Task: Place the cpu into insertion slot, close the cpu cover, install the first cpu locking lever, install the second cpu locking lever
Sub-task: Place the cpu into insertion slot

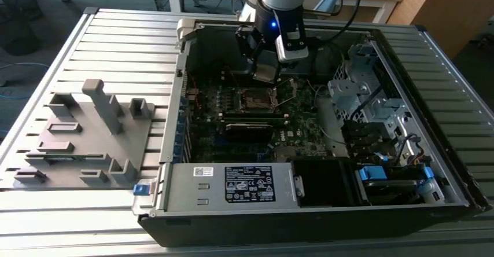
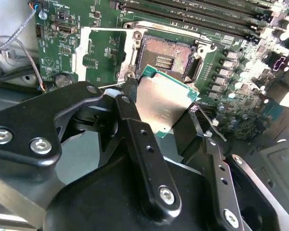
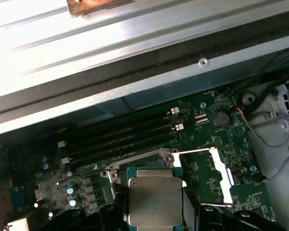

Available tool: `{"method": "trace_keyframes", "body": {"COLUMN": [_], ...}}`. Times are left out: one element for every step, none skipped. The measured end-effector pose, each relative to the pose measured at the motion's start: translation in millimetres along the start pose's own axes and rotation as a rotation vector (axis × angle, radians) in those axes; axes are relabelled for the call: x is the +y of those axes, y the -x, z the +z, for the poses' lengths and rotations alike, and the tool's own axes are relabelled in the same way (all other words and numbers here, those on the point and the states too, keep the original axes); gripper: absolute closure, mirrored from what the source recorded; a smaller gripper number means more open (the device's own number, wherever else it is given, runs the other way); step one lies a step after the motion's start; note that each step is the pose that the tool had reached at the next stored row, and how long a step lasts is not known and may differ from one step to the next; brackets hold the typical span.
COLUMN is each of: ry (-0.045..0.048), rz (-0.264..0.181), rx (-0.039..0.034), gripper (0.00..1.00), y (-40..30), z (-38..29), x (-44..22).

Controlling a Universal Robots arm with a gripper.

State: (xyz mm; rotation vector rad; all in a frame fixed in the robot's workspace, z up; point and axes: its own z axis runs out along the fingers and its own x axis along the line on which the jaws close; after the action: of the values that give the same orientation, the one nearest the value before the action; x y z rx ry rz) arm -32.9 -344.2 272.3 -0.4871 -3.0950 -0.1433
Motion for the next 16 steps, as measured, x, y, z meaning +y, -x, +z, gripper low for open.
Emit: {"method": "trace_keyframes", "body": {"ry": [0.0,0.0,0.0001,0.0002,0.0004,0.0007,0.001,0.0012,0.0014,0.0016,0.0018,0.0019,0.002,0.002,0.0021,0.0021], "rz": [0.0,0.0,0.001,0.006,0.017,0.031,0.047,0.064,0.077,0.088,0.096,0.102,0.104,0.104,0.105,0.105], "rx": [0.0,0.0,-0.0002,-0.0006,-0.0015,-0.0028,-0.0043,-0.0058,-0.0069,-0.0078,-0.0086,-0.009,-0.0093,-0.0093,-0.0094,-0.0094], "gripper": [0.46,0.46,0.46,0.46,0.46,0.46,0.46,0.46,0.46,0.46,0.46,0.46,0.46,0.46,0.46,0.46], "y": [0.0,0.0,0.0,0.0,0.0,0.0,0.0,0.0,0.0,0.0,0.0,0.0,0.0,0.0,0.0,0.0], "z": [0.0,0.0,0.1,0.2,0.4,0.6,0.8,0.9,1.0,1.1,1.2,1.3,1.3,1.3,1.3,1.3], "x": [0.0,0.0,0.0,0.0,0.0,0.0,-0.1,-0.1,-0.1,-0.1,-0.1,-0.1,-0.1,-0.1,-0.1,-0.1]}}
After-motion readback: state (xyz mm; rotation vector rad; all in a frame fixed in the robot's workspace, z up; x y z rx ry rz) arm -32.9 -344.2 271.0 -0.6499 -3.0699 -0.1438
